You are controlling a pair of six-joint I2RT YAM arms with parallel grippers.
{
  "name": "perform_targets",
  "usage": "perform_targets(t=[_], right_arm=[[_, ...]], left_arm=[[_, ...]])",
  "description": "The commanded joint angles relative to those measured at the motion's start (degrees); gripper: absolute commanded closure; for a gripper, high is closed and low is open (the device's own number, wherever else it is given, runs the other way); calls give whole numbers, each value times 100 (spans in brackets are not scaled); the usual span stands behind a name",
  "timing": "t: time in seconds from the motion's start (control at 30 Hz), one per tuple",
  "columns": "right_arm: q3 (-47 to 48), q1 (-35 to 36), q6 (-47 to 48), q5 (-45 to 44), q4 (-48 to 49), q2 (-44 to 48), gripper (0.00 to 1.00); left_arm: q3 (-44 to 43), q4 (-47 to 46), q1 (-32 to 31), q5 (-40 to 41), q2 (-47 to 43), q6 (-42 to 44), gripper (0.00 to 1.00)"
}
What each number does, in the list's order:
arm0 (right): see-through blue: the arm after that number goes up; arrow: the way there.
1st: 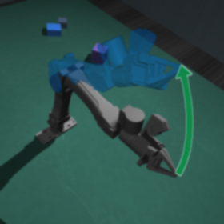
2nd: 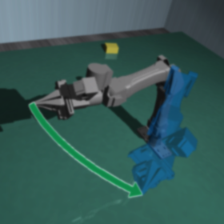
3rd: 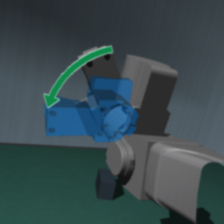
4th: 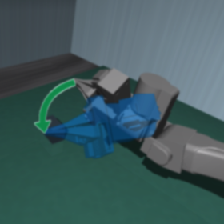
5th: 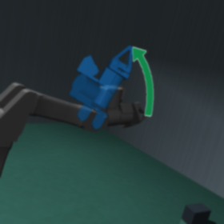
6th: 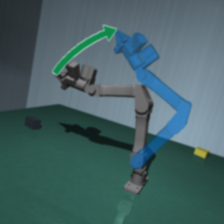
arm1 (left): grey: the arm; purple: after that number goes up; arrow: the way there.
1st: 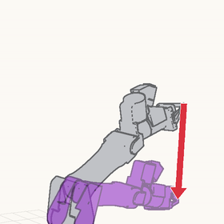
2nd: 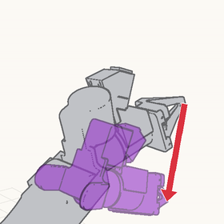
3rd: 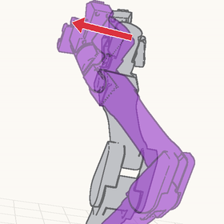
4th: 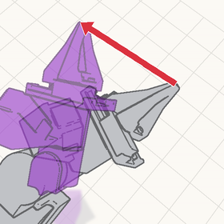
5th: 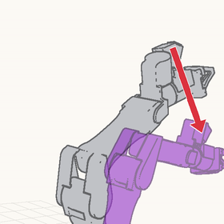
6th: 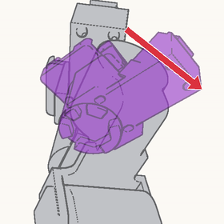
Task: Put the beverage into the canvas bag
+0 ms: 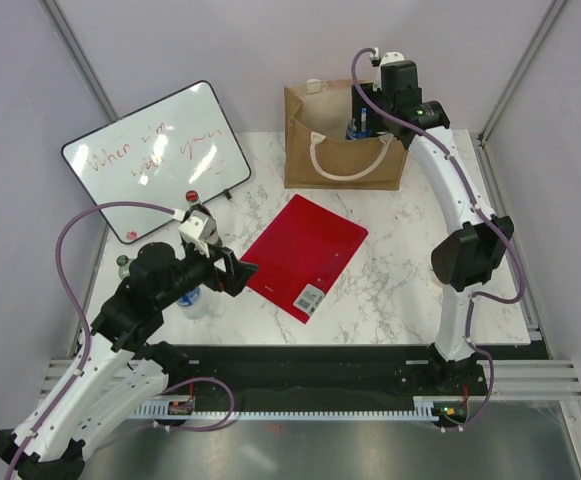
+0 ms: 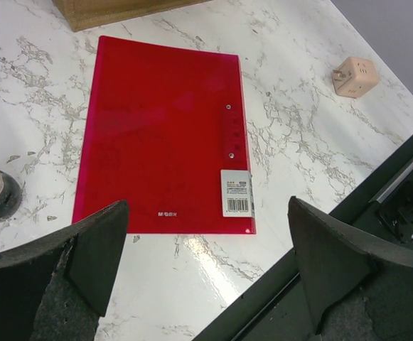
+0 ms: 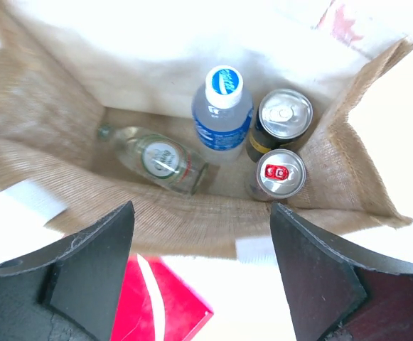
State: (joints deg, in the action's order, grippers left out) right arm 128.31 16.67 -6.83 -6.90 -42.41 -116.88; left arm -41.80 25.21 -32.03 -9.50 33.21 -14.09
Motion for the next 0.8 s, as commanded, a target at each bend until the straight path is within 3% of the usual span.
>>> perform_targets(t=[0.0,0.2,0.33,0.53,0.6,0.77], right_arm=[[-69,82,-108,215,-109,552,16],[-429,214,-257,398,-232,1061,18],[-736,503,-345,628,-224,1456,18],[-2466,1215,-678,872,724,2677,18],[-3213,1435,-820,1031,1190,3107,18],[-4312,1699,-995,1365,1805,3698,18]], left_arm=[[-161,-25,-31,273,-60,-182,0],[-627,553,-31,869,1,-507,0],[-1354,1265,-31,2175,457,-569,0],[-2165,2110,12,3954,1450,-709,1],[-2358,2207,126,4000,1688,-709,2],[-2903,2251,873,3201,2381,-595,4]])
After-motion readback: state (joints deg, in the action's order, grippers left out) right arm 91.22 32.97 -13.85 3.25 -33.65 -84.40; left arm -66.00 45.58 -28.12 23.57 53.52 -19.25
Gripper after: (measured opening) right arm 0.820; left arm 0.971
